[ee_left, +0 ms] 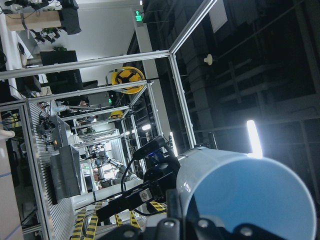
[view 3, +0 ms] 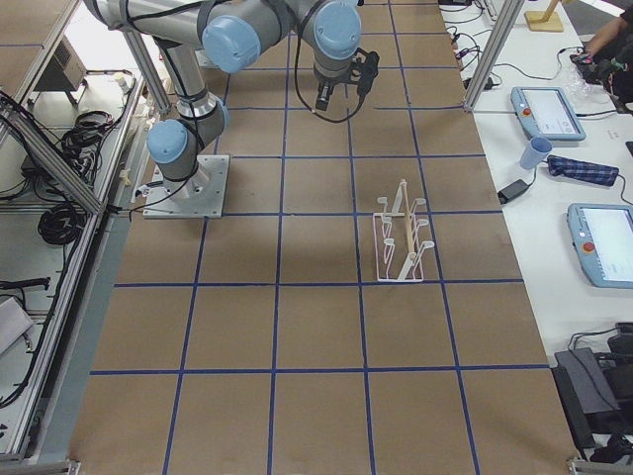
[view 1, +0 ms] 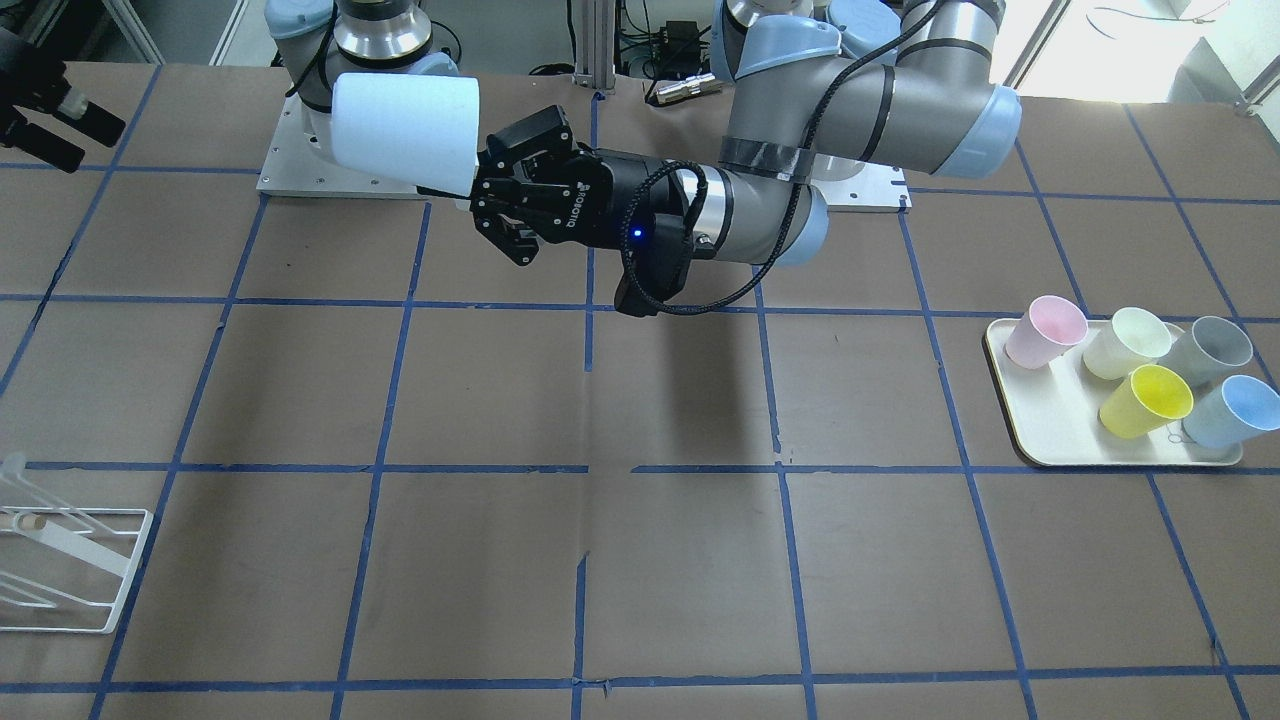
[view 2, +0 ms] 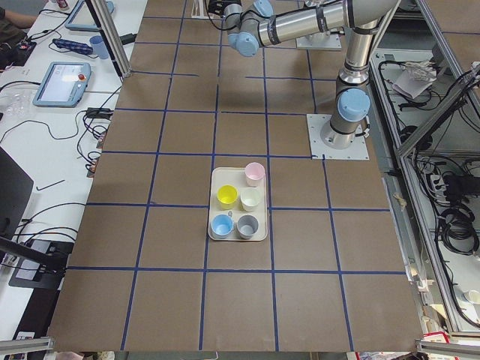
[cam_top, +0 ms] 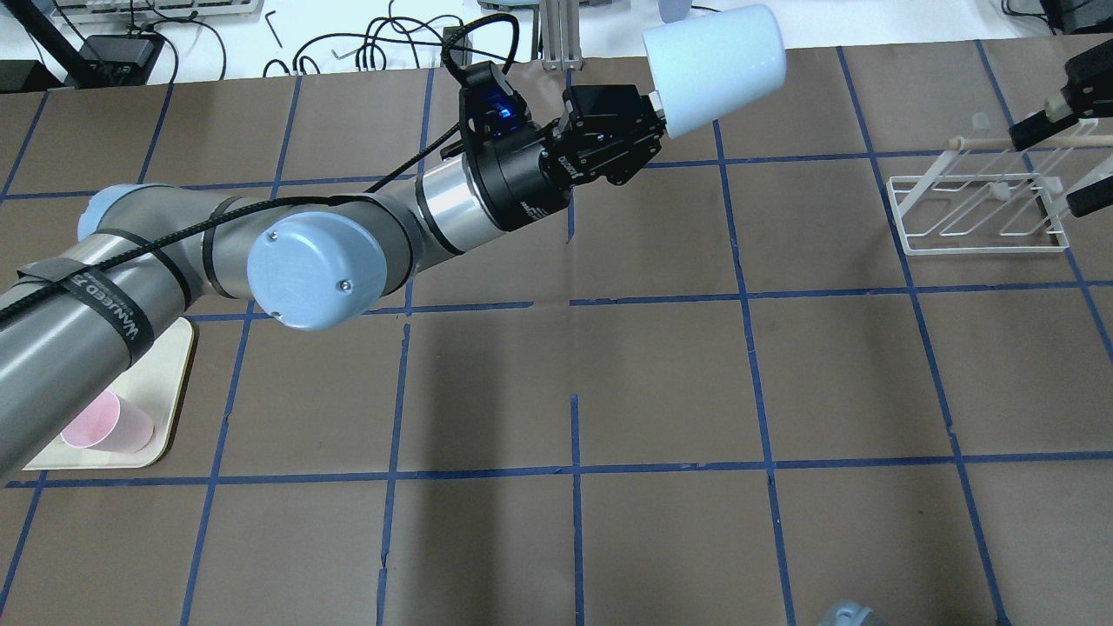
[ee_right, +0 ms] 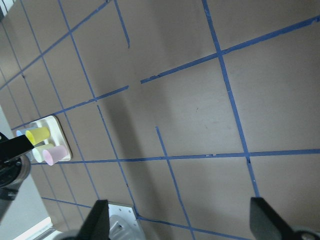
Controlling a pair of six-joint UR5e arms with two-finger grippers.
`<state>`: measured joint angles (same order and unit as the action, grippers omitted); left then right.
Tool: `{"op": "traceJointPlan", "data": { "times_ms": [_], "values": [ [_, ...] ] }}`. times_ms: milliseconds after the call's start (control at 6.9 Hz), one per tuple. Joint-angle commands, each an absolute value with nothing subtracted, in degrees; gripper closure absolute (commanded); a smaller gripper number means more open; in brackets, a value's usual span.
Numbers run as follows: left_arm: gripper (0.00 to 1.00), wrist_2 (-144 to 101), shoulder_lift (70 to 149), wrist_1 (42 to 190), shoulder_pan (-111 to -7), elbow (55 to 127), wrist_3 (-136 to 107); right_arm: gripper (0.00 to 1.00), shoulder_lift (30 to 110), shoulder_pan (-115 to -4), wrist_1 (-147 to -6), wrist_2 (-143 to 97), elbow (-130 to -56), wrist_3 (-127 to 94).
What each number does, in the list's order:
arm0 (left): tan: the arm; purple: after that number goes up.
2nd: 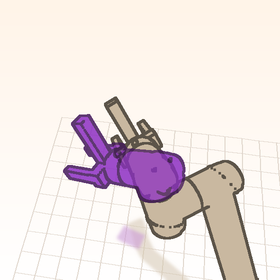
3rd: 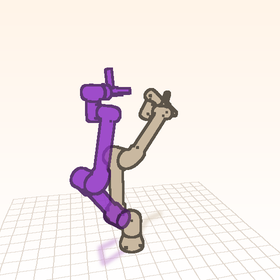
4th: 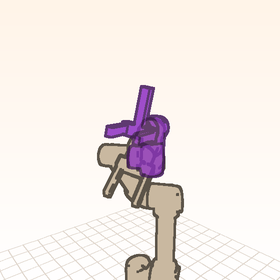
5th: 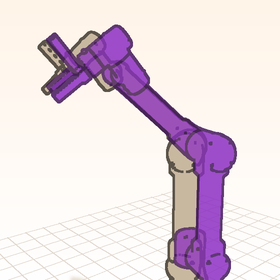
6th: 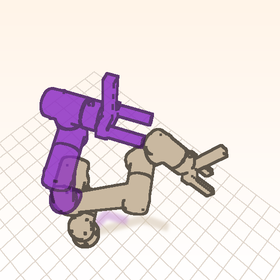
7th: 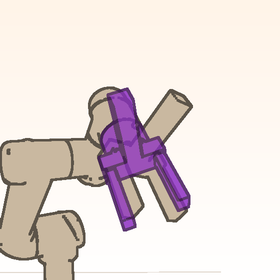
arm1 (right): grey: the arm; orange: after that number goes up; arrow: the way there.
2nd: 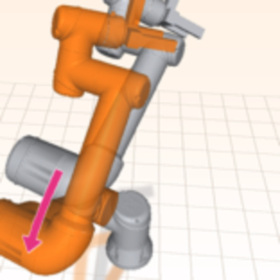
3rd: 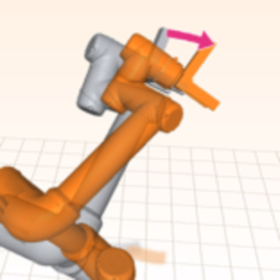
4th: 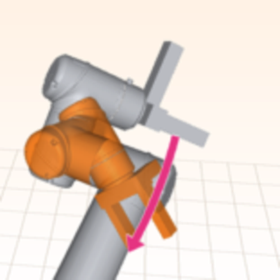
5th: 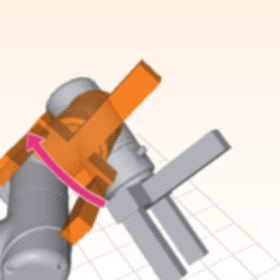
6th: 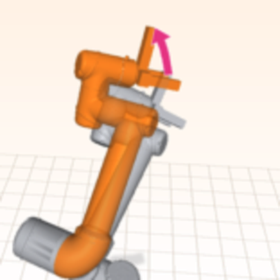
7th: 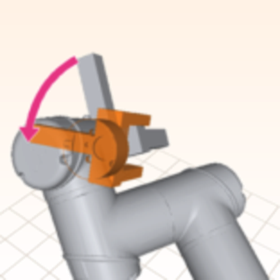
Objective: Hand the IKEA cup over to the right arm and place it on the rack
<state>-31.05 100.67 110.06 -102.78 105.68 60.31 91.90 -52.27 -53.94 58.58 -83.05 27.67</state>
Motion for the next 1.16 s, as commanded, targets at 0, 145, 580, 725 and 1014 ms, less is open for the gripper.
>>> {"op": "traceJointPlan", "data": {
  "times_ms": [0,145,580,725,1014],
  "values": [
    [1.0,-33.39,102.56,107.59,-105.46,105.56,60.64,0.0,90.97,-47.82,-44.43,50.14,-84.19,30.75],
    [1.0,-33.4,103.79,107.14,-106.34,105.21,60.64,0.0,90.97,-47.81,-41.17,48.01,-84.29,30.94],
    [1.0,-33.14,105.64,106.79,-107.75,103.98,60.73,0.0,91.67,-48.6,-34.64,42.91,-84.2,30.06],
    [1.0,-33.22,106.25,106.79,-108.01,103.8,60.82,0.0,91.76,-50.95,-34.72,41.5,-84.11,29.88],
    [1.0,-33.31,106.17,106.87,-108.63,103.28,60.73,0.0,91.32,-56.23,-35.33,37.88,-84.29,29.88]
  ]
}}
